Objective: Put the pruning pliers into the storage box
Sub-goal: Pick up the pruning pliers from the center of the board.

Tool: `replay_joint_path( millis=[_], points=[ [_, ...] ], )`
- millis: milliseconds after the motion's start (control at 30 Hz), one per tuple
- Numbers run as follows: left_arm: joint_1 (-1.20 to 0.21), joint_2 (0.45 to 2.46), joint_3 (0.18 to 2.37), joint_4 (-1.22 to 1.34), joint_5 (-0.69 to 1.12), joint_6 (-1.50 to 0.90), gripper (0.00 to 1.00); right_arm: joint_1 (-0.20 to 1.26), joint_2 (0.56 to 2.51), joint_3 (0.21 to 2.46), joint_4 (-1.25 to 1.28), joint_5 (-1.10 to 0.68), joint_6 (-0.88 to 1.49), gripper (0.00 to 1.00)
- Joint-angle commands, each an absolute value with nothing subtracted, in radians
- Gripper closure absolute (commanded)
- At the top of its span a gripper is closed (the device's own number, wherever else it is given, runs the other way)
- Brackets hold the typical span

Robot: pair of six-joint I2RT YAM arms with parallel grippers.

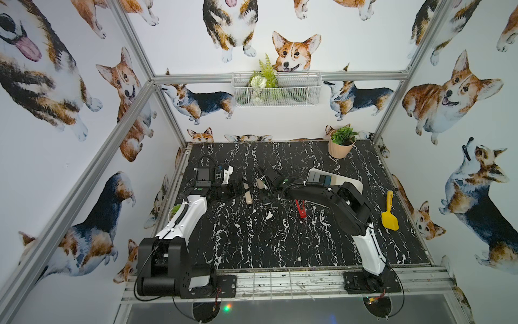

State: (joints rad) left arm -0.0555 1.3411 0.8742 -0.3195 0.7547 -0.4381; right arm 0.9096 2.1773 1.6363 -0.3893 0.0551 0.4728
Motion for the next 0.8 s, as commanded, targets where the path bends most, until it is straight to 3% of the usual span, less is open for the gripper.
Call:
replay_joint_path(
  millis=[0, 467, 667, 767],
  points=[
    [-0.038, 1.33, 0.874, -0.319, 0.736, -0.426, 0.0, 0.91, 2.191, 1.659, -0.43, 0.077, 0.459, 0.44],
    [-0.023, 1.336, 0.865, -0.291, 0.765, -0.449, 0.0, 0.91, 2.23, 1.687, -0.454, 0.087, 0.462, 0.51],
    [-0.022, 1.338, 0.862, -0.28, 0.771, -0.457, 0.0, 0.91, 2.243, 1.707, -0.466, 0.092, 0.469, 0.59],
    [-0.023, 1.34, 0.862, -0.277, 0.776, -0.459, 0.0, 0.91, 2.244, 1.707, -0.472, 0.1, 0.469, 0.68]
  ],
)
